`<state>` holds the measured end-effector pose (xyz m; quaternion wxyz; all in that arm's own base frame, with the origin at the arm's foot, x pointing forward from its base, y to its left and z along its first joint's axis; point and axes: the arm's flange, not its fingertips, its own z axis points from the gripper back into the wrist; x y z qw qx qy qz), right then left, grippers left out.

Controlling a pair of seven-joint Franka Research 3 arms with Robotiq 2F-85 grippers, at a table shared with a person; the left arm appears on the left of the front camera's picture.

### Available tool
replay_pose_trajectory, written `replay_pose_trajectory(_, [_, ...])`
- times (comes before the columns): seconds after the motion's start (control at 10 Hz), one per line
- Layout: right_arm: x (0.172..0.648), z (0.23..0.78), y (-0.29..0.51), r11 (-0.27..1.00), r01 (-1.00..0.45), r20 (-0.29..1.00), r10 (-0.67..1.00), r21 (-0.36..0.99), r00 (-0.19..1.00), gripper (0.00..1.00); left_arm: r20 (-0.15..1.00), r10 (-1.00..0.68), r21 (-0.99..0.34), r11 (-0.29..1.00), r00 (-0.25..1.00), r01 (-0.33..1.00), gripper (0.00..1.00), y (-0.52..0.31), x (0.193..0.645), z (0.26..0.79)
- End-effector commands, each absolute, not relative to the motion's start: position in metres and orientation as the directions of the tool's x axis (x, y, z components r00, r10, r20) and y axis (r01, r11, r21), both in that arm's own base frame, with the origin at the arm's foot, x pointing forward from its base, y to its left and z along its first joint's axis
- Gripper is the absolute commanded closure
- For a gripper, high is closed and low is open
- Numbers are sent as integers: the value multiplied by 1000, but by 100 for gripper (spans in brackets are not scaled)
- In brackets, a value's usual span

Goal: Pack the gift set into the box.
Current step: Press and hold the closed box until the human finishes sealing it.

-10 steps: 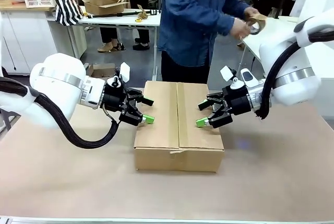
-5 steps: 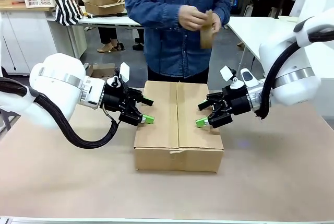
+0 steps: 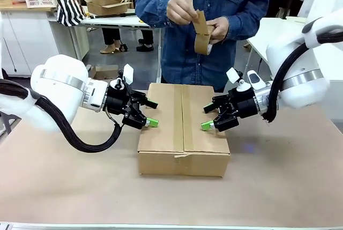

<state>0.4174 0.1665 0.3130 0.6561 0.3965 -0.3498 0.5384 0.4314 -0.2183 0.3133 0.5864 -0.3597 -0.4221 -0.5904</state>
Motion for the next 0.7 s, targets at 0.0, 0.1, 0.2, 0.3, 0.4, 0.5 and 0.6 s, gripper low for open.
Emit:
replay_pose_trajectory(0.0, [413, 311, 165, 111, -983, 880, 440, 145, 180, 0, 919, -390, 78, 45, -55, 996, 0, -218, 431, 313])
replay_pose_trajectory(0.1, [413, 311, 165, 111, -983, 880, 440, 145, 180, 0, 919, -390, 78, 45, -55, 996, 0, -218, 431, 313])
replay_pose_trajectory(0.2, [413, 311, 165, 111, -983, 880, 440, 145, 180, 0, 919, -390, 78, 45, -55, 996, 0, -218, 431, 313])
replay_pose_trajectory(0.3, [413, 311, 165, 111, -983, 880, 440, 145, 180, 0, 919, -390, 78, 45, -55, 996, 0, -218, 431, 313])
replay_pose_trajectory(0.4, [413, 311, 165, 111, -983, 880, 440, 145, 180, 0, 919, -390, 78, 45, -55, 996, 0, -218, 431, 313])
replay_pose_trajectory(0.5, [413, 311, 165, 111, -983, 880, 440, 145, 180, 0, 919, -390, 78, 45, -55, 996, 0, -218, 431, 313])
replay_pose_trajectory(0.6, [413, 311, 165, 111, -983, 880, 440, 145, 180, 0, 919, -390, 78, 45, -55, 996, 0, -218, 431, 313])
